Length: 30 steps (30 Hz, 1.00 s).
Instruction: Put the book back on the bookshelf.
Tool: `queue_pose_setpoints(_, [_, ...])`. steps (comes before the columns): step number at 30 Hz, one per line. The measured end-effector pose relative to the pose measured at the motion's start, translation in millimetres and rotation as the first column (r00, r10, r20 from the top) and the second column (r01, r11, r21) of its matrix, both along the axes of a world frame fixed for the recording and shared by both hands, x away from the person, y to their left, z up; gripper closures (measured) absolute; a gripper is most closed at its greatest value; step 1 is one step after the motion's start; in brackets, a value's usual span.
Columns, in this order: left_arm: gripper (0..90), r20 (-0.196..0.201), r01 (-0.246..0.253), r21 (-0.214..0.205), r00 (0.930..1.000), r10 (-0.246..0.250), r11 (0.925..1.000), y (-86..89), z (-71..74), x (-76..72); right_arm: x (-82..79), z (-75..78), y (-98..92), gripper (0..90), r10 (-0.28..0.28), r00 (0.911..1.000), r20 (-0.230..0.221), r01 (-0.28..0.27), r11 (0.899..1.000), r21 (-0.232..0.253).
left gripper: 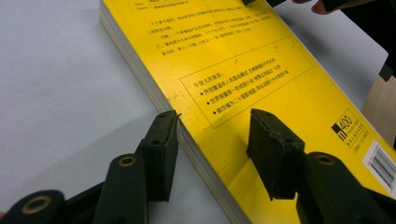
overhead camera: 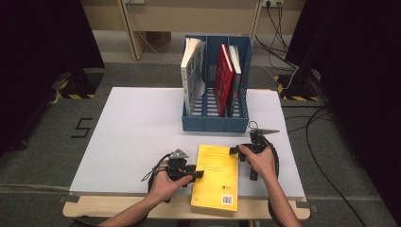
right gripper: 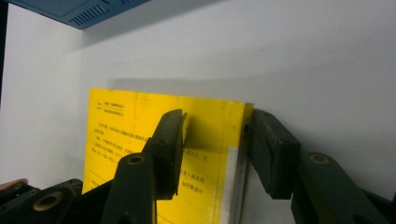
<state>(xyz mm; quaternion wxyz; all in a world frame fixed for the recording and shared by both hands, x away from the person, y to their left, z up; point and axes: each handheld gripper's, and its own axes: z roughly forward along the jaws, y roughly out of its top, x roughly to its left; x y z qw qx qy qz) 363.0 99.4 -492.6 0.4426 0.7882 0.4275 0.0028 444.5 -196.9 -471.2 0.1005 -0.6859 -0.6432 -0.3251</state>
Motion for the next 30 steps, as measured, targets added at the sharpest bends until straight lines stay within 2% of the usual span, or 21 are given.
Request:
queue_pose_setpoints(7, [52.3,-0.002,0.008,0.003,1.0000,-0.007,1.0000,0.3,0.6,1.2,1.8,-0.7,-2.4,57.3,0.020,0.9998,-0.008,-0.020,1.000,0.007])
queue_pose_setpoints(10, [54.5,-0.007,0.009,0.003,0.9999,-0.009,1.0000,2.6,2.5,5.5,3.4,-1.5,-3.5,57.5,0.031,0.9995,-0.009,-0.031,0.999,0.016])
queue_pose_setpoints(13, [55.1,-0.017,-0.003,-0.001,0.9999,0.003,1.0000,4.7,3.8,11.9,3.6,-1.0,-3.2,57.5,0.051,0.9987,-0.005,-0.051,0.999,0.001])
queue_pose_setpoints(25, [56.1,-0.028,-0.022,-0.002,0.9994,0.022,0.9997,4.3,4.3,19.2,3.2,0.0,0.0,54.4,0.044,0.9990,-0.004,-0.044,0.999,-0.003])
queue_pose_setpoints(30, [60.7,-0.031,-0.037,-0.010,0.9988,0.037,0.9993,7.4,5.1,20.9,4.0,0.5,0.2,55.0,0.046,0.9989,-0.009,-0.046,0.999,-0.015])
